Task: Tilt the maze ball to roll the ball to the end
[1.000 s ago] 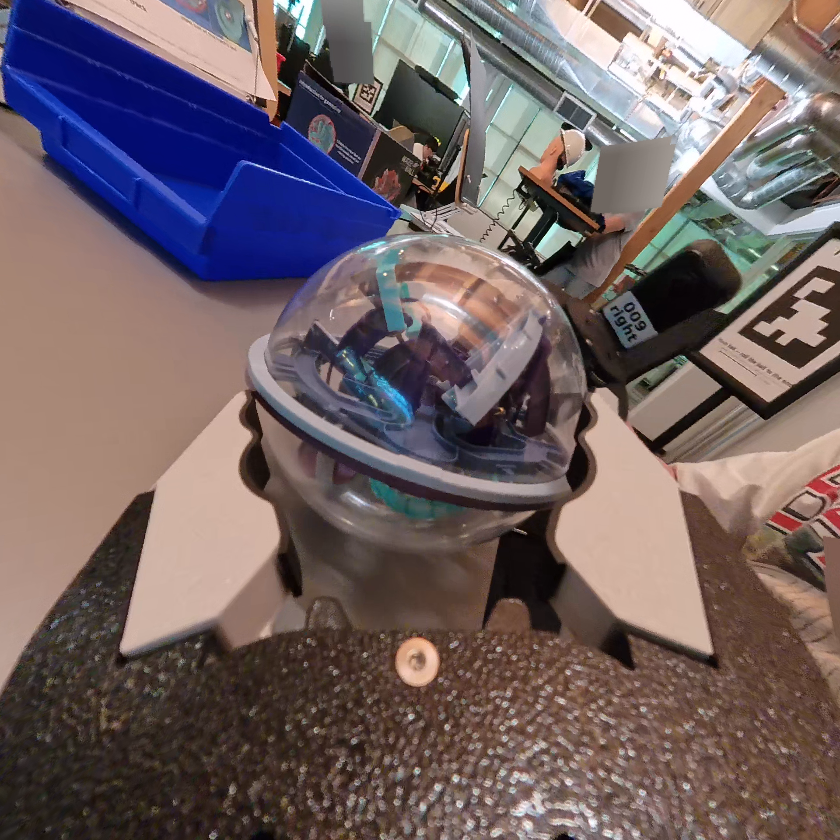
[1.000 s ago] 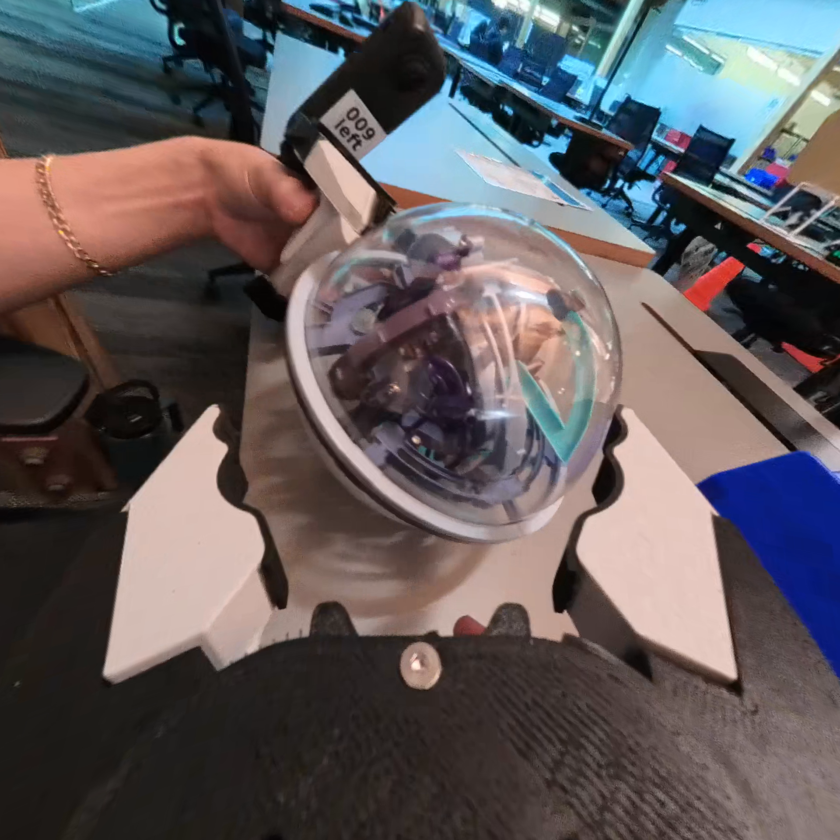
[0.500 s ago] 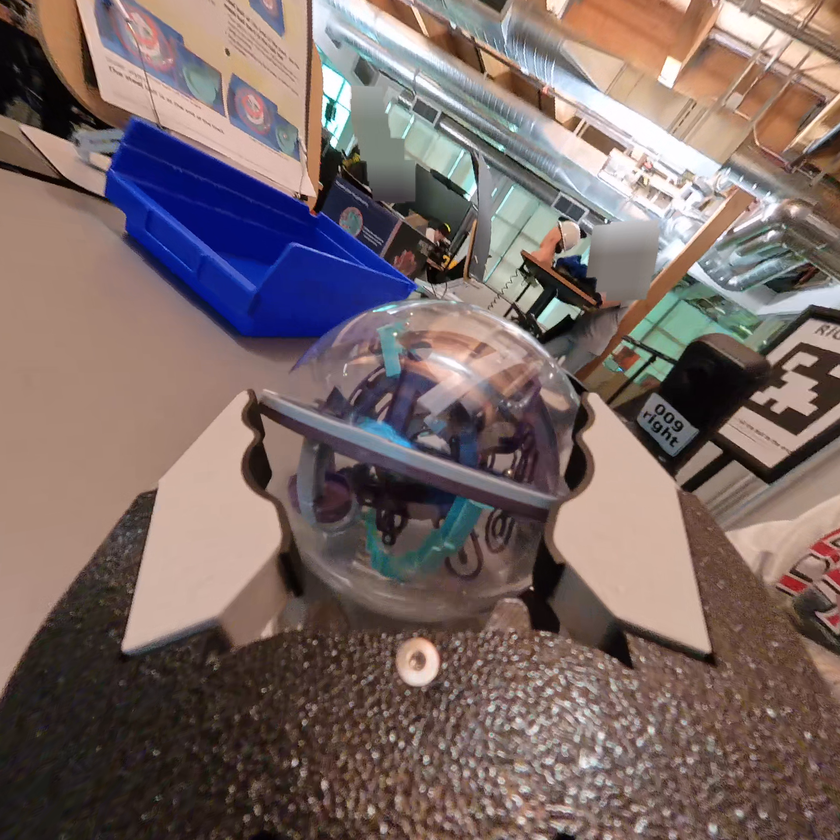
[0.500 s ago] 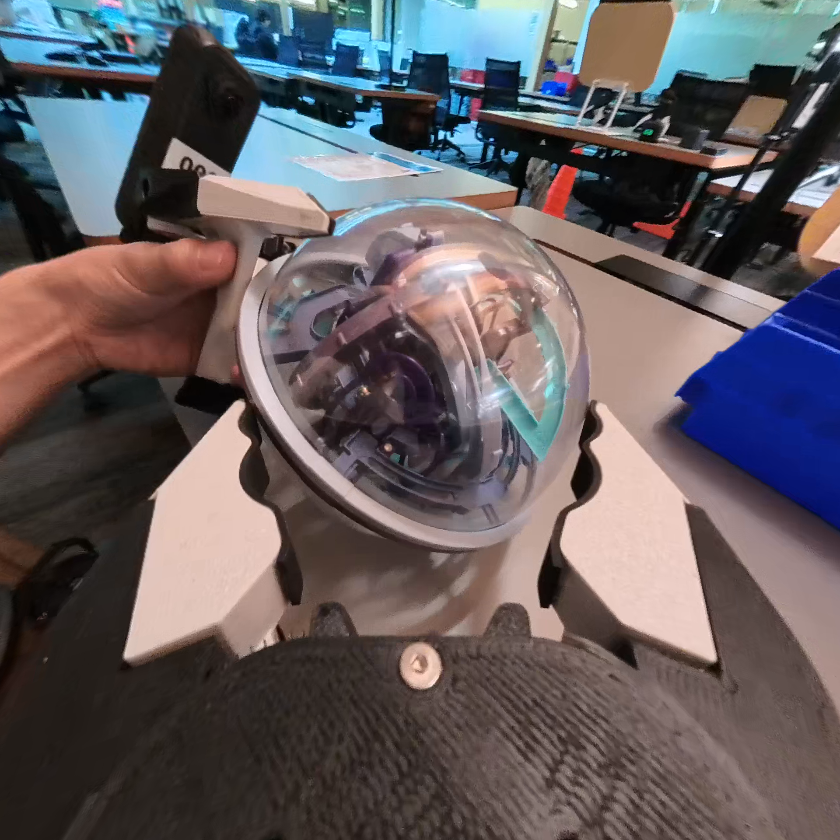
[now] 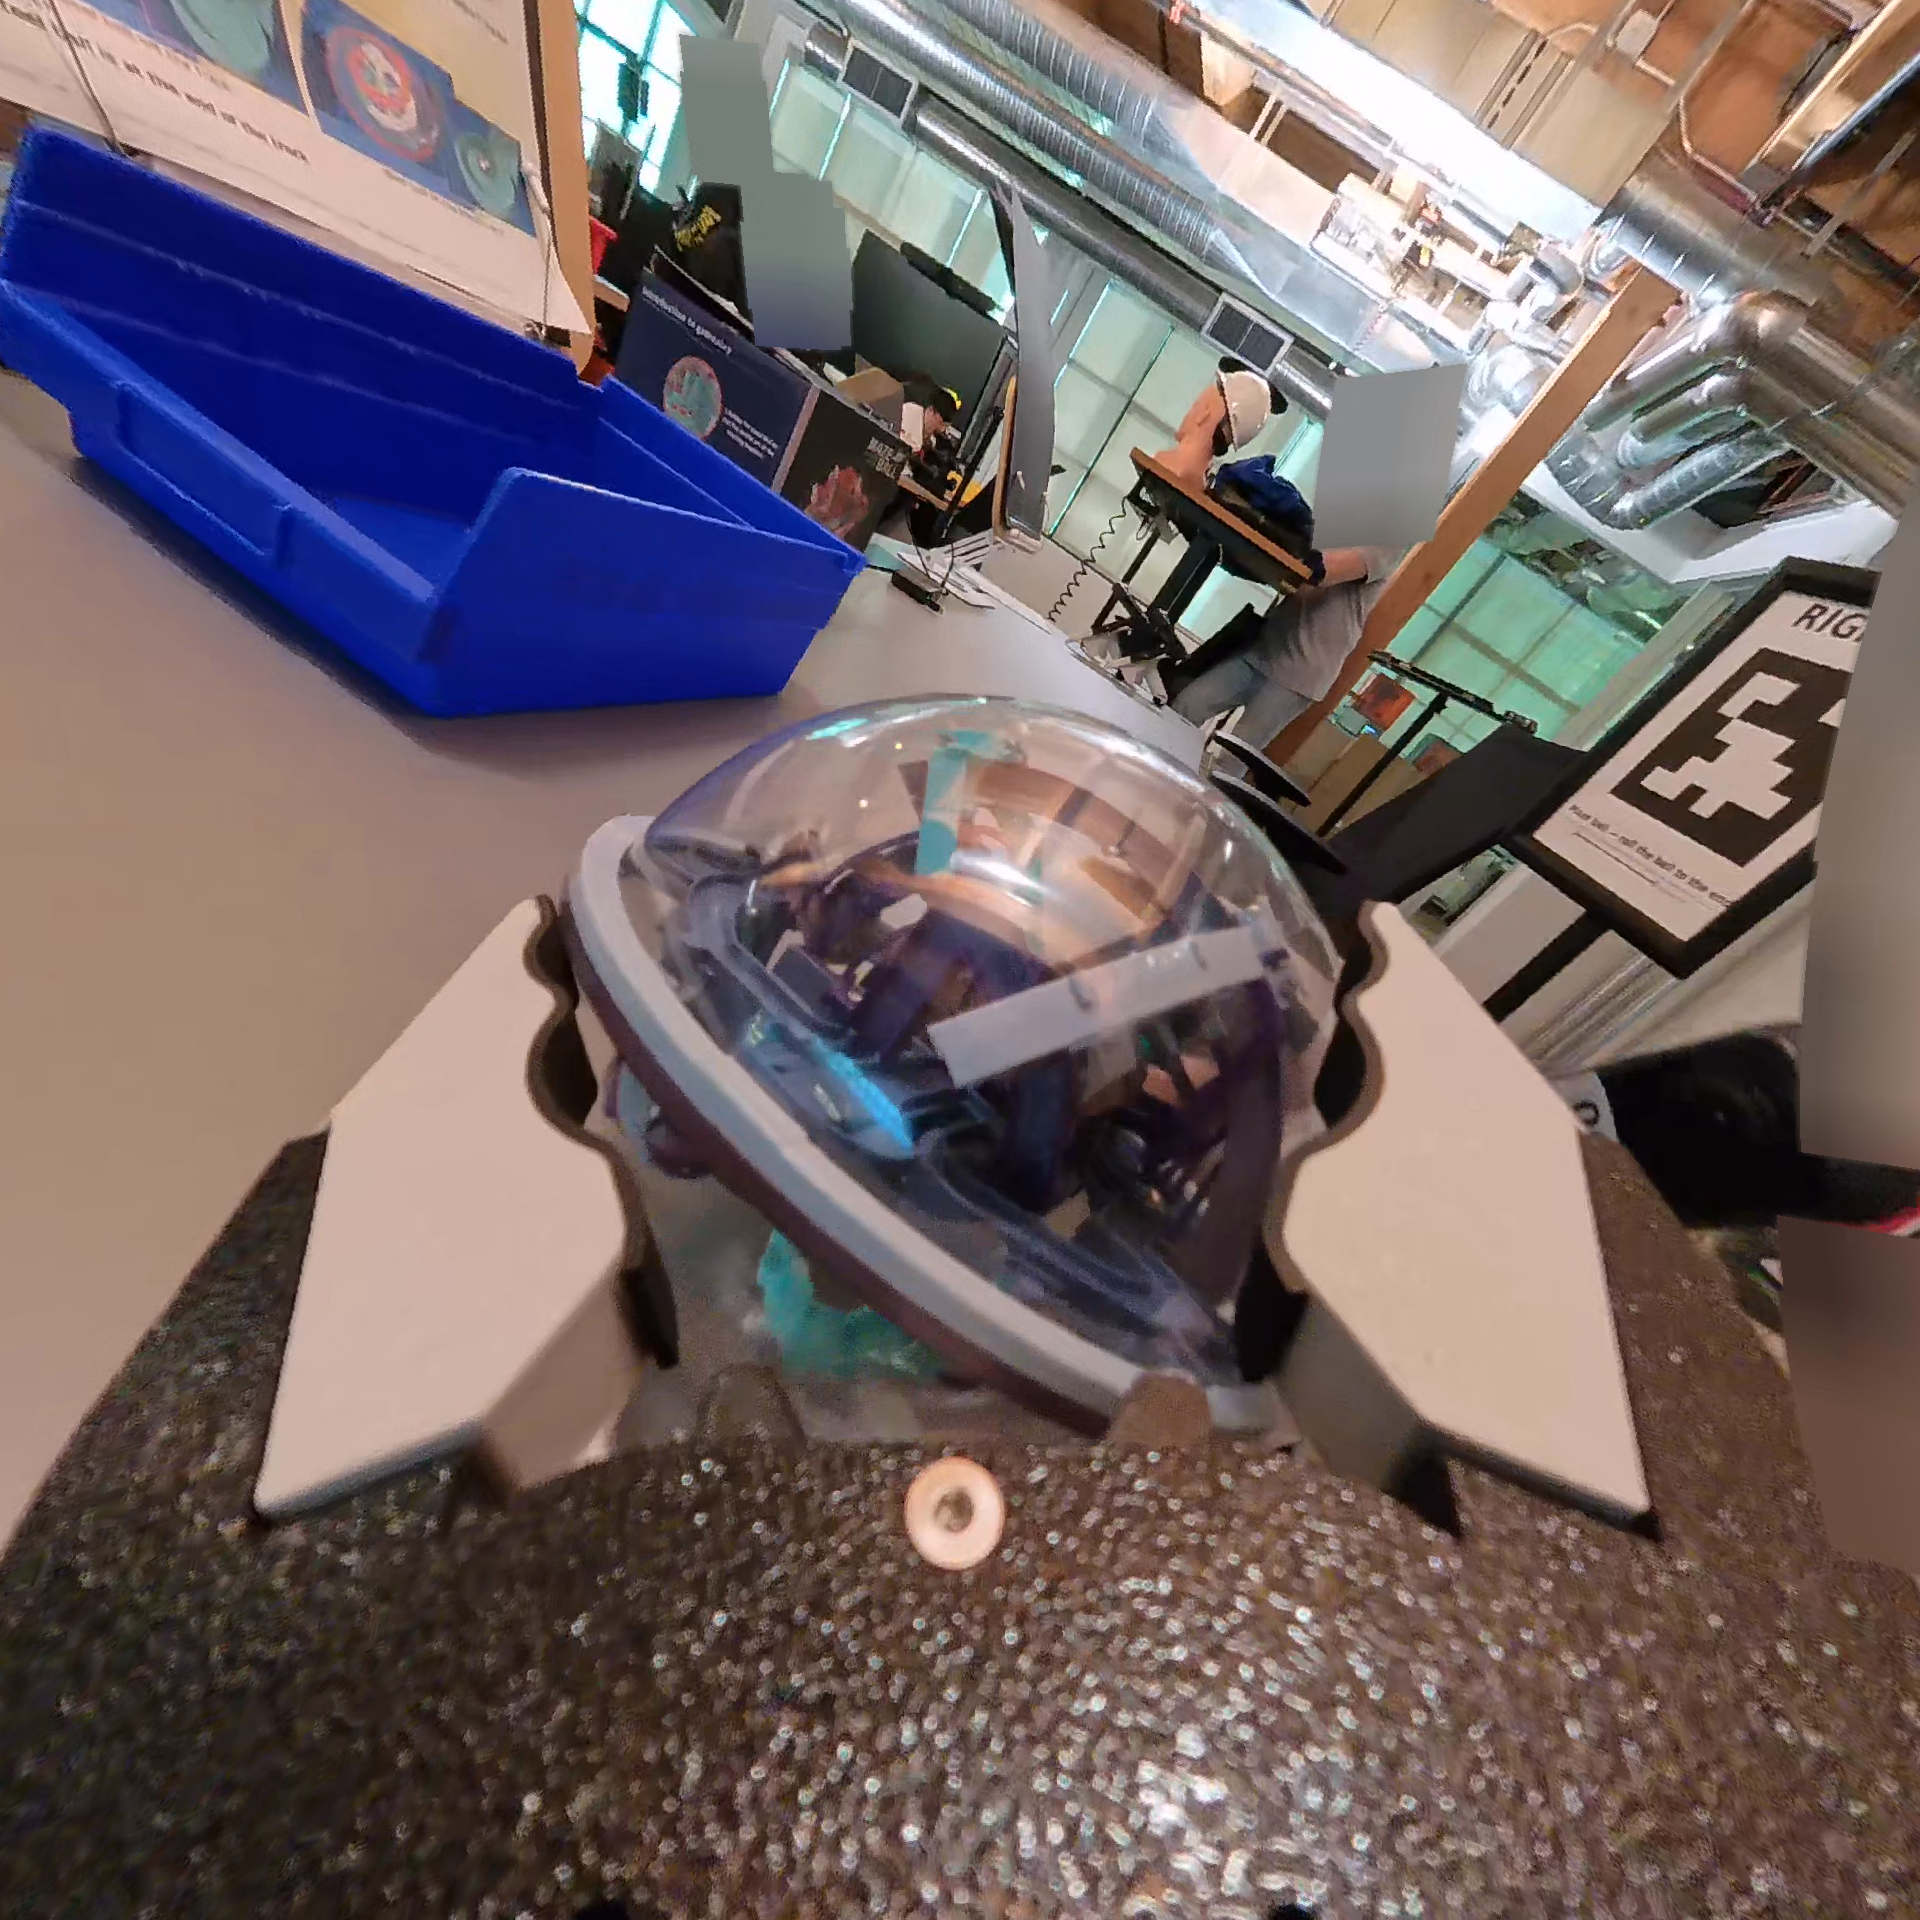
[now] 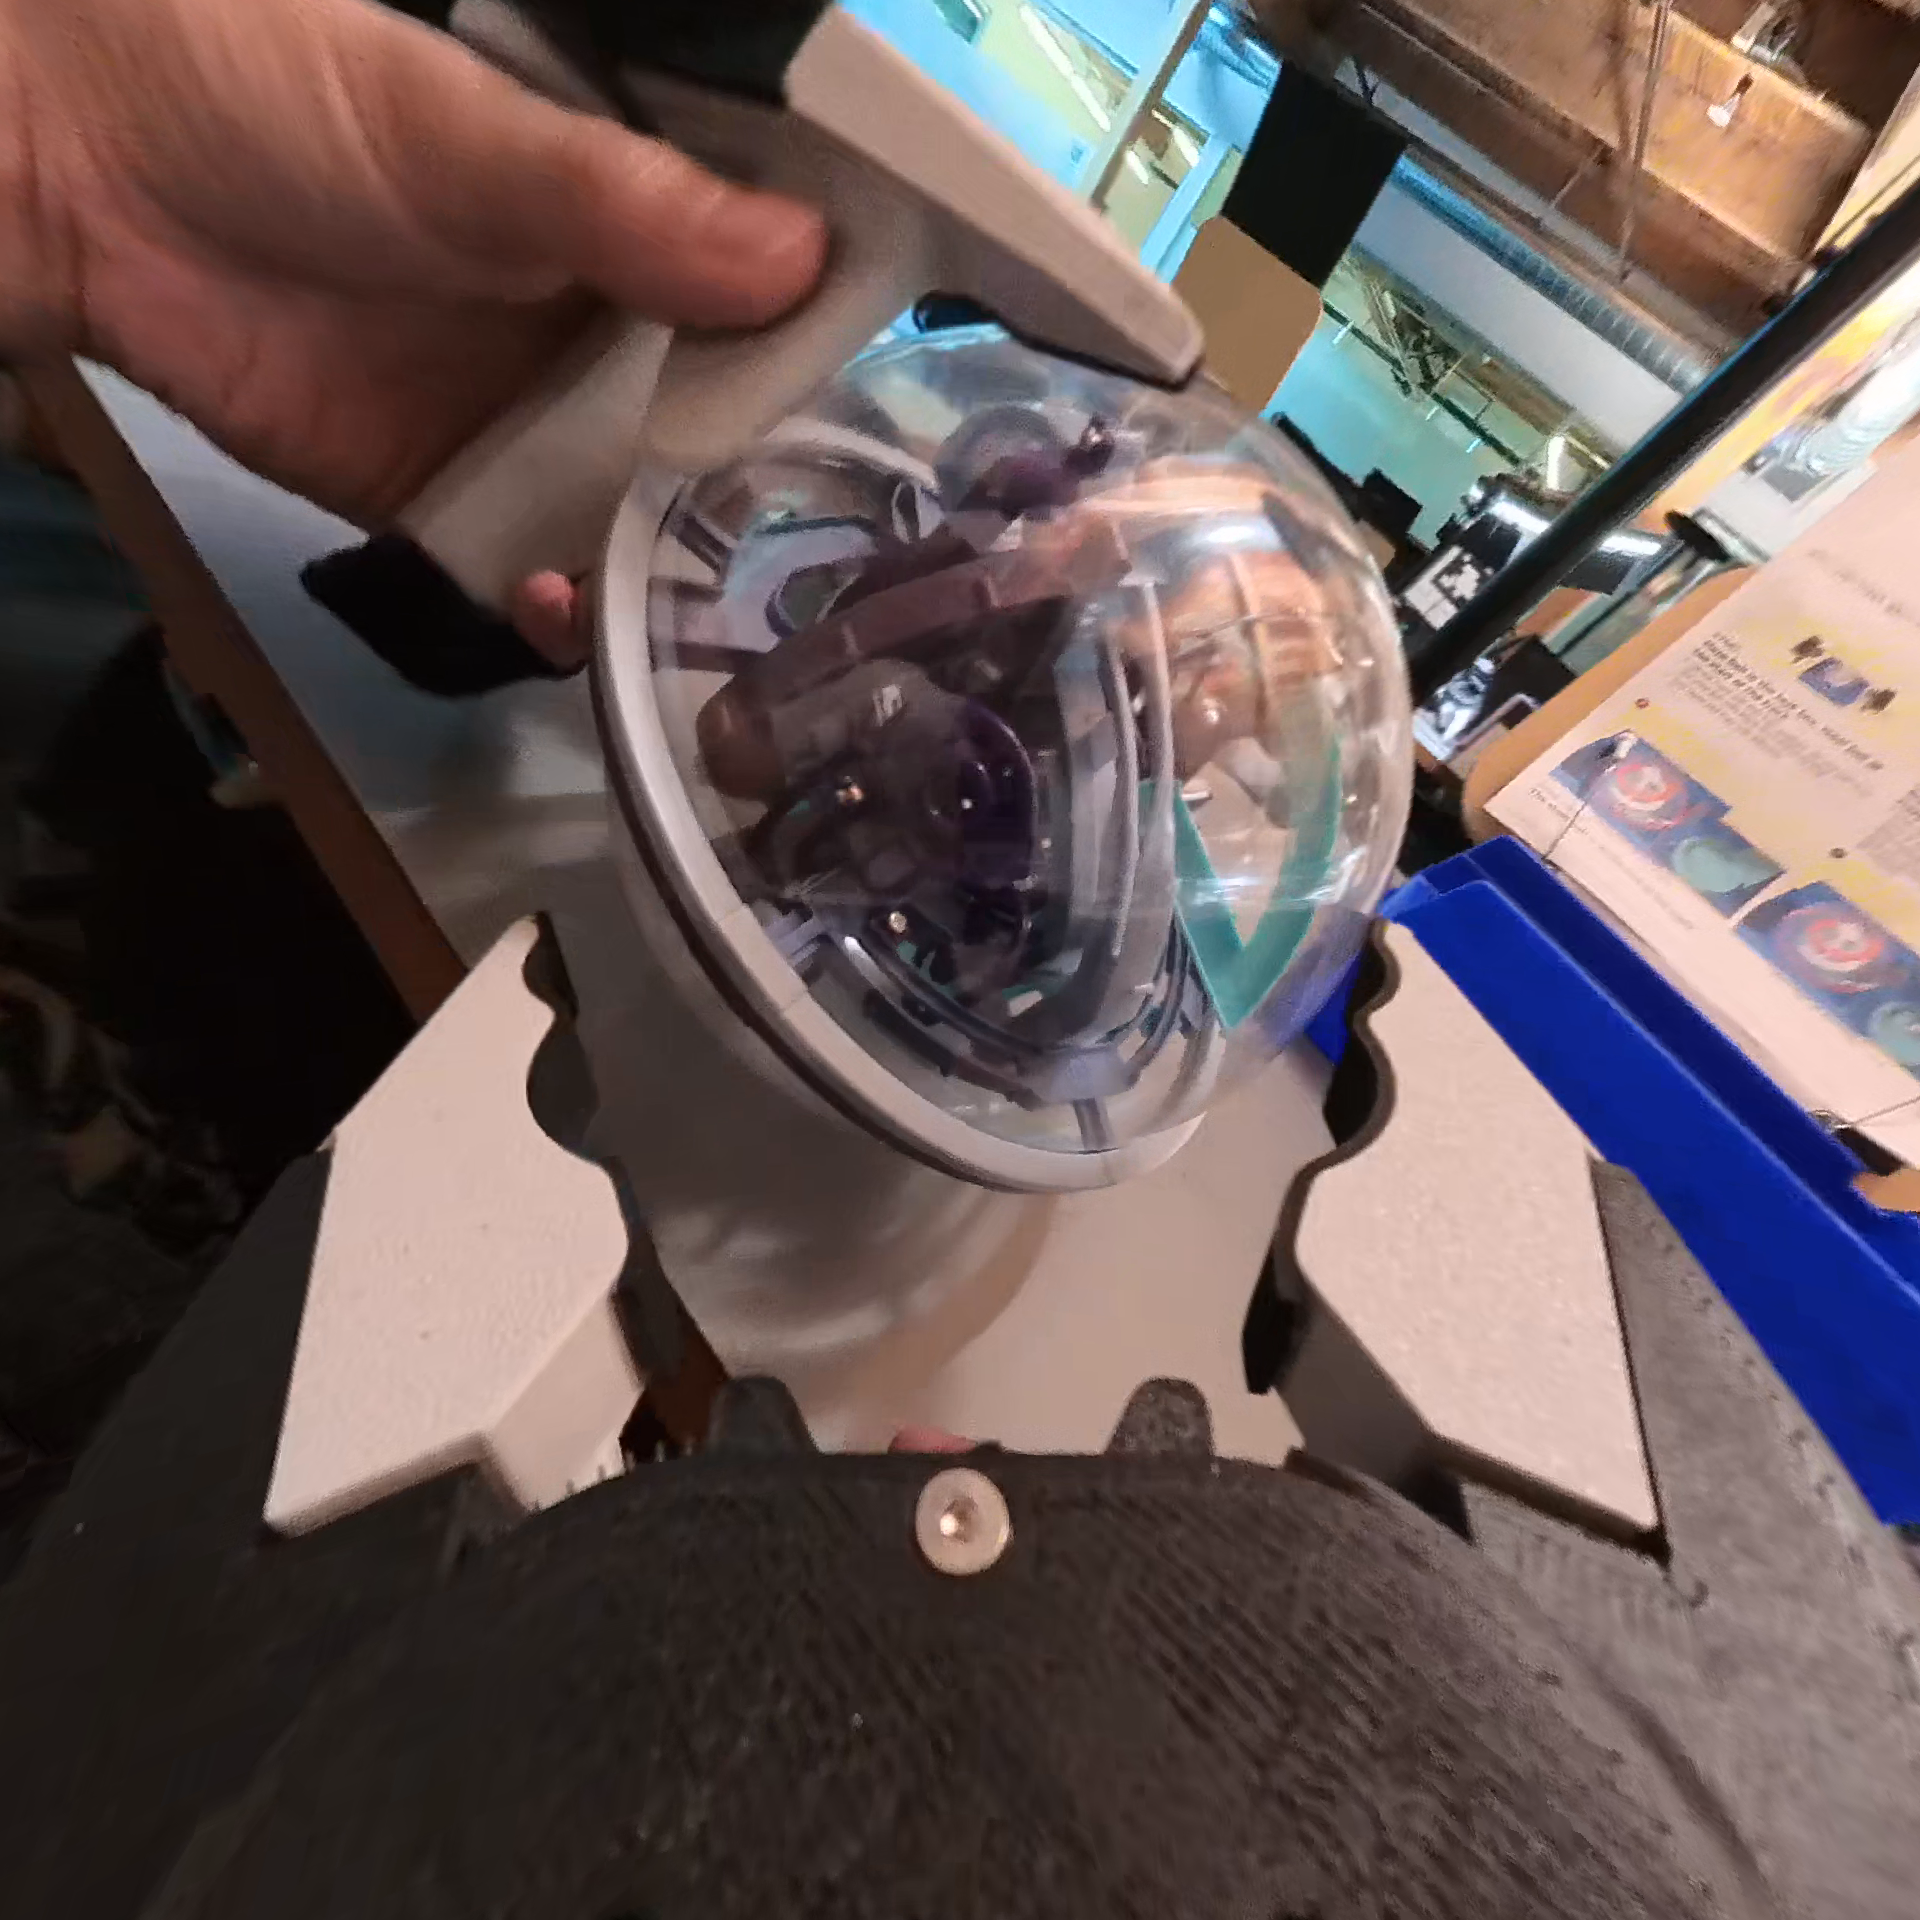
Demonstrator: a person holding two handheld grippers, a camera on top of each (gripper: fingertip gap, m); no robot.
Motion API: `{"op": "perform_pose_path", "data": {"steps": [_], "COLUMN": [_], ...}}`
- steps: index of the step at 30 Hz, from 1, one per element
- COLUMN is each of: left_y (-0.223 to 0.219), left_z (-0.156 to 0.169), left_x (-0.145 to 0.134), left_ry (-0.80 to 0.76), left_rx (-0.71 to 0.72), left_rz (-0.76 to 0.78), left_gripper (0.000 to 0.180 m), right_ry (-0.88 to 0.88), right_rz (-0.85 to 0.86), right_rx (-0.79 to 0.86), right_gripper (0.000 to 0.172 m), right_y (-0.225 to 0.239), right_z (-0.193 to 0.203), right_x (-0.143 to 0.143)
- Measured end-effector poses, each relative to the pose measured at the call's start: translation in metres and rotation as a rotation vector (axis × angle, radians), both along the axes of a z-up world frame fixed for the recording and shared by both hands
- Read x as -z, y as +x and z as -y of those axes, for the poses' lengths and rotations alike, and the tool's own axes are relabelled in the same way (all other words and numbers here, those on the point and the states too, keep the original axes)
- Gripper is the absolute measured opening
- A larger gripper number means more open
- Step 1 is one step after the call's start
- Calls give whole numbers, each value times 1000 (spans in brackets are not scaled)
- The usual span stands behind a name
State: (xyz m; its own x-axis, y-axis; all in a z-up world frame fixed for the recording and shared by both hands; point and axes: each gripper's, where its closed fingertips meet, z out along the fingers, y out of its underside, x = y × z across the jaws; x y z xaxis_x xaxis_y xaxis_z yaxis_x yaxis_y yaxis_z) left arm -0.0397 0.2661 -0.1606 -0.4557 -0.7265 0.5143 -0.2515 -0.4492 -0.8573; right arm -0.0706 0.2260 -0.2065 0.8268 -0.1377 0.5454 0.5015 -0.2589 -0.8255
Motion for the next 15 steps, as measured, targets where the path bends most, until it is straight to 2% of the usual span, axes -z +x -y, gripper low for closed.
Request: {"op": "perform_pose_path", "data": {"steps": [4, 6, 8, 10, 12, 15], "left_y": [-5, -9, -13, -16, -17, -14], "left_z": [5, 3, 0, 0, 3, 10], "left_x": [-1, -2, 0, 6, 9, 10], "left_ry": [94, 213, 342, 451, 517, 563], "left_rx": [13, -8, -34, -32, -17, 2], "left_rz": [12, 73, 111, 121, 134, 161], "left_gripper": [139, 139, 139, 138, 138, 138], "right_ry": [-18, -16, 8, 22, -27, -43], "right_rz": [31, -50, -185, -301, -281, -186], "right_rx": [-10, -116, -269, -360, -356, -369], "right_gripper": [145, 152, 151, 139, 138, 146], "right_y": [-7, -16, -23, -17, 5, 28], "right_z": [4, 5, 9, 15, 13, -1], "right_x": [4, 3, -11, -29, -34, -34]}}
